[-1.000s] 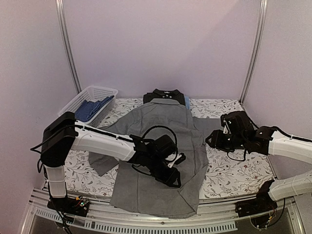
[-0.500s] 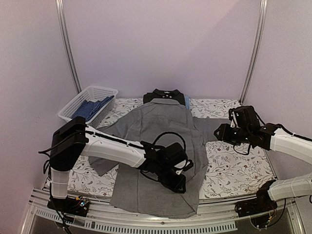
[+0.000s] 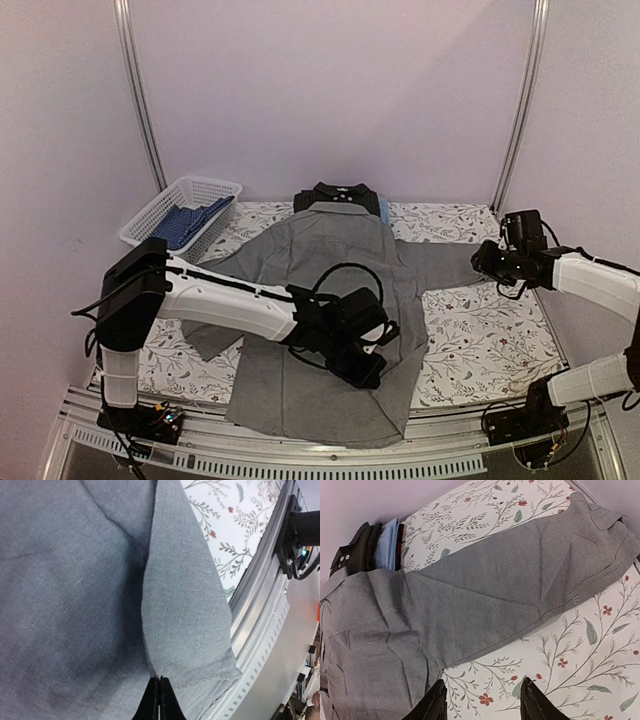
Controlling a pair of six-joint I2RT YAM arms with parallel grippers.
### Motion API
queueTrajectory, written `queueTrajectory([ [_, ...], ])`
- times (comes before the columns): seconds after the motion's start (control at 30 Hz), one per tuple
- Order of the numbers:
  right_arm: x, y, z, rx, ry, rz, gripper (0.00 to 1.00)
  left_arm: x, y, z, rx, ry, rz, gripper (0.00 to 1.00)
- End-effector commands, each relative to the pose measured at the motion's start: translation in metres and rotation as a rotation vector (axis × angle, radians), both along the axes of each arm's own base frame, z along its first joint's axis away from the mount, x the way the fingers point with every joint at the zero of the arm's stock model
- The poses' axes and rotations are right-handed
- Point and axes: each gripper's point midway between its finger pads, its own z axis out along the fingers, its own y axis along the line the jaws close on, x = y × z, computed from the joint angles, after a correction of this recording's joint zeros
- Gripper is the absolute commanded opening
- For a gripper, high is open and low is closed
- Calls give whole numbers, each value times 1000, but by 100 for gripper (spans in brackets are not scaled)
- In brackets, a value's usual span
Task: Fold and stack the long sleeve shirts
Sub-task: Pick up the flattened shirt from the center of the board, then pick up the sleeve from the center of the board.
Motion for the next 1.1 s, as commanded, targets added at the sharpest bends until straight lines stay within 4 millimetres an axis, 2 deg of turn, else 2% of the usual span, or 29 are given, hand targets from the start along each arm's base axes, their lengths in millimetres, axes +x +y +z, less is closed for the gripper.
queueTrajectory([
  [0.0, 32, -48, -4, -14, -28, -103, 49, 0, -9, 41, -89, -54, -12, 0],
  [0.07, 46, -73, -6, -20, -30, -161, 50, 1, -11, 43, -102, -60, -11, 0],
  [0.1, 53, -92, -3, -33, -35, -209, 51, 3, -11, 45, -107, -64, -8, 0],
  [0.2, 72, -124, -9, -67, -12, -277, 59, 8, -13, 48, -126, -67, -2, 0],
  [0.37, 95, -159, -21, -98, 17, -344, 75, 15, -13, 51, -145, -67, -4, 0],
  [0.47, 108, -172, -38, -90, 57, -343, 82, 19, -12, 53, -163, -63, -2, 0],
  [0.53, 117, -174, -47, -79, 76, -333, 82, 21, -12, 55, -171, -63, -2, 0],
  [0.67, 132, -164, -66, -27, 108, -271, 82, 27, -9, 55, -169, -67, 6, 0],
  [0.83, 138, -150, -93, 38, 155, -216, 81, 30, -8, 54, -170, -57, 12, 0],
  [0.93, 139, -141, -102, 72, 161, -190, 77, 31, -8, 52, -165, -50, 14, 0],
  [1.07, 142, -134, -110, 88, 172, -169, 65, 32, -9, 50, -164, -42, 15, 0],
])
